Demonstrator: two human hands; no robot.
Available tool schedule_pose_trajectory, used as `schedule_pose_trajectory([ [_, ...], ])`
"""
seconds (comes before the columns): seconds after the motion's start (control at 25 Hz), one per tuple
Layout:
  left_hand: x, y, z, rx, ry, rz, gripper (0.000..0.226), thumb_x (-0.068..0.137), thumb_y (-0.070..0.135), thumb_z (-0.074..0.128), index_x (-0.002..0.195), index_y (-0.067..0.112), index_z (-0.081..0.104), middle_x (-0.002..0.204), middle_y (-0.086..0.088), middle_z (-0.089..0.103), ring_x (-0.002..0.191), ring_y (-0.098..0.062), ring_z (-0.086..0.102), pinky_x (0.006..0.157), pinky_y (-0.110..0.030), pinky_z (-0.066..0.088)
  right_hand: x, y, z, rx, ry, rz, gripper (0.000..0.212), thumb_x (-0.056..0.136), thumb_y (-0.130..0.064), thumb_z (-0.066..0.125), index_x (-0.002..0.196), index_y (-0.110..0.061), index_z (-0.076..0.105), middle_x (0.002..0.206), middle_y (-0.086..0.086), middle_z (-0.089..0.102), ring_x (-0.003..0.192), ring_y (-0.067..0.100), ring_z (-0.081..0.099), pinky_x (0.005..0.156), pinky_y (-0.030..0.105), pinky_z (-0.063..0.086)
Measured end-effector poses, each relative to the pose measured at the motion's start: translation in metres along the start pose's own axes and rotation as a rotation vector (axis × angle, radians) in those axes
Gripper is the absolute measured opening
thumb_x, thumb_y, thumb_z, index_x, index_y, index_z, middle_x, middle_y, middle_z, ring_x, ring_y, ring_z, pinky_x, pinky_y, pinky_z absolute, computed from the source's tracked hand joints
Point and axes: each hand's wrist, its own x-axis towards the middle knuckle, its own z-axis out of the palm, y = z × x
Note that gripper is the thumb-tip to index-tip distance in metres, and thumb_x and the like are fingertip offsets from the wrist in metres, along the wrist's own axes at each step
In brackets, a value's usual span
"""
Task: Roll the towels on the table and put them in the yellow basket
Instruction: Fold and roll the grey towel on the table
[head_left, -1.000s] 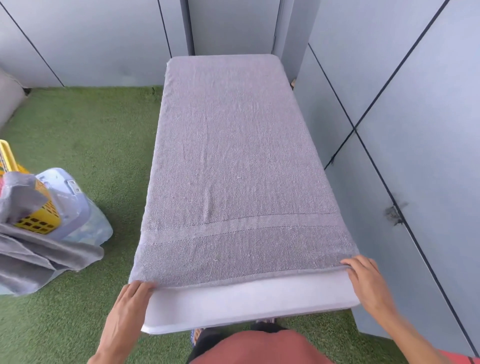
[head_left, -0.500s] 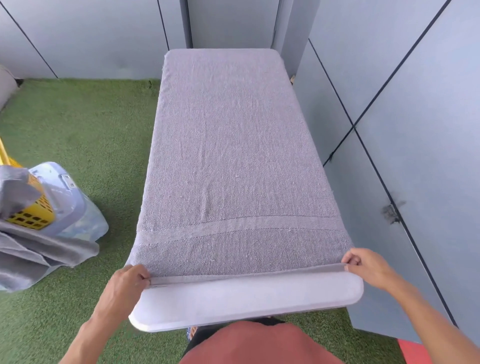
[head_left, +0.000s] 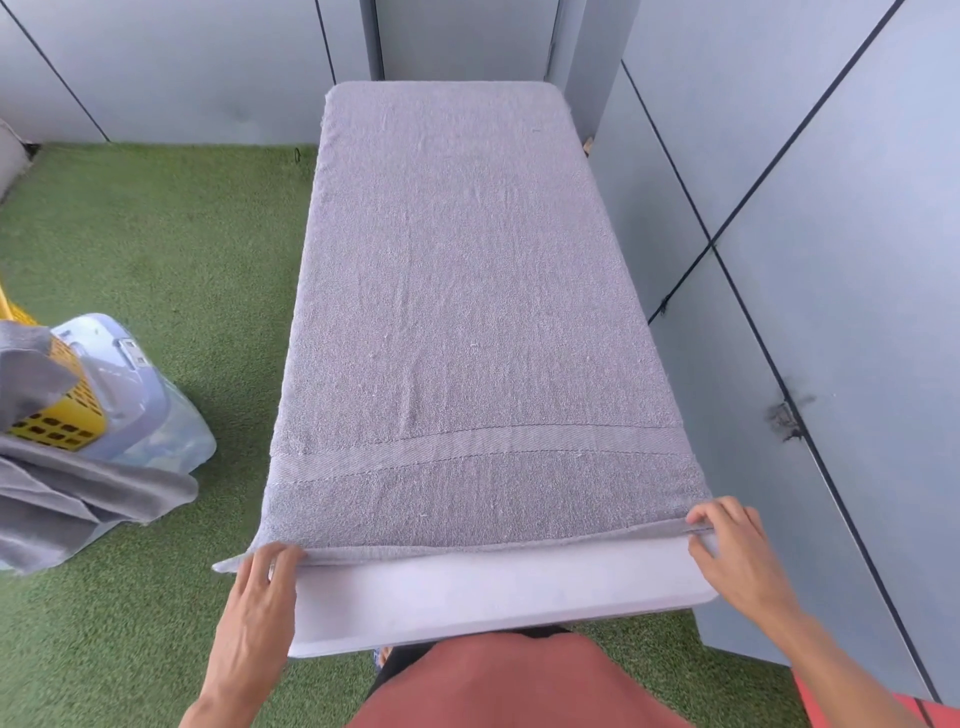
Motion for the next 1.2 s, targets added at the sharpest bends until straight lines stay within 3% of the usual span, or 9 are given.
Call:
schedule_pose_trajectory([
  [0.2,0.007,-0.006,-0.001,-0.005,-0.029,-0.082,0.054,0.067,-0.021,0.065,0.112,0.007,0.056,0.108,-0.007,0.053,0.098,-0.029,0.049,0.069,-0.044,0.054,0.010,0.002,0.002,-0.058,0.042,-0.054,0.021,0.081,0.006,0.065,0.097,-0.006,0.068,0.095,0.005,0.065,0.088,0.029,0.058,0.081,0.039,0.047],
  [0.32,-0.002,-0.023,-0.002,-0.047,-0.063,-0.027,0.053,0.067,-0.020,0.067,0.112,0.007,0.061,0.102,-0.001,0.058,0.091,-0.019,0.049,0.073,-0.037,0.051,0.004,0.018,0.004,-0.050,0.026,-0.072,0.024,0.078,0.012,0.066,0.095,-0.005,0.071,0.088,0.005,0.067,0.084,0.030,0.063,0.076,0.031,0.045],
  [0.44,-0.009,-0.030,-0.011,-0.103,-0.108,0.016,0.044,0.067,-0.019,0.071,0.099,0.010,0.068,0.090,0.004,0.062,0.078,-0.013,0.049,0.063,-0.027,0.046,0.003,0.030,-0.006,-0.017,-0.057,-0.096,0.022,0.077,0.012,0.069,0.089,-0.006,0.074,0.084,0.004,0.069,0.080,0.029,0.067,0.069,0.027,0.044],
  [0.6,0.032,-0.026,-0.032,-0.287,-0.274,-0.262,0.022,0.083,-0.001,0.067,0.082,0.021,0.071,0.077,0.010,0.065,0.074,-0.011,0.064,0.065,-0.022,0.047,0.038,0.015,-0.033,0.109,-0.326,0.098,0.011,0.081,-0.002,0.071,0.082,-0.014,0.072,0.073,-0.006,0.070,0.070,0.009,0.065,0.060,0.011,0.041],
  [0.76,0.062,-0.031,-0.036,-0.260,-0.380,-0.320,0.025,0.077,0.003,0.074,0.069,0.025,0.067,0.074,0.009,0.067,0.070,-0.007,0.064,0.066,-0.025,0.051,0.065,0.003,-0.041,0.148,-0.414,0.266,0.018,0.073,-0.002,0.078,0.067,-0.016,0.068,0.051,-0.007,0.063,0.046,0.009,0.059,0.050,0.018,0.042],
  [0.88,0.056,-0.025,-0.037,-0.182,-0.278,-0.293,0.027,0.076,0.003,0.076,0.064,0.024,0.063,0.075,0.006,0.060,0.064,-0.009,0.059,0.055,-0.024,0.045,0.057,-0.002,-0.035,0.137,-0.245,0.225,0.030,0.069,0.002,0.077,0.062,-0.023,0.060,0.062,-0.003,0.055,0.057,0.012,0.054,0.054,0.020,0.036],
  [0.96,0.038,-0.013,-0.030,-0.115,-0.169,-0.263,0.018,0.080,-0.001,0.069,0.075,0.016,0.065,0.078,0.004,0.057,0.064,-0.013,0.056,0.053,-0.028,0.047,0.041,-0.005,-0.021,0.121,-0.122,0.126,0.038,0.073,0.007,0.070,0.063,-0.027,0.055,0.068,-0.004,0.053,0.062,0.011,0.053,0.057,0.021,0.037],
  [1.08,0.001,0.001,-0.009,-0.045,-0.073,-0.166,0.030,0.078,-0.011,0.062,0.101,0.008,0.059,0.098,-0.006,0.055,0.088,-0.024,0.049,0.064,-0.038,0.052,0.010,-0.002,0.001,0.108,-0.051,0.019,0.032,0.077,0.006,0.066,0.084,-0.025,0.059,0.089,-0.006,0.056,0.081,0.012,0.057,0.076,0.026,0.043],
  [1.2,-0.015,-0.001,0.002,-0.054,-0.037,-0.118,0.048,0.075,-0.014,0.062,0.117,0.006,0.052,0.117,-0.017,0.047,0.104,-0.034,0.045,0.074,-0.051,0.052,0.001,0.005,0.007,0.022,0.005,-0.059,0.033,0.072,0.000,0.073,0.099,-0.013,0.062,0.102,-0.002,0.055,0.101,0.020,0.048,0.091,0.028,0.034],
])
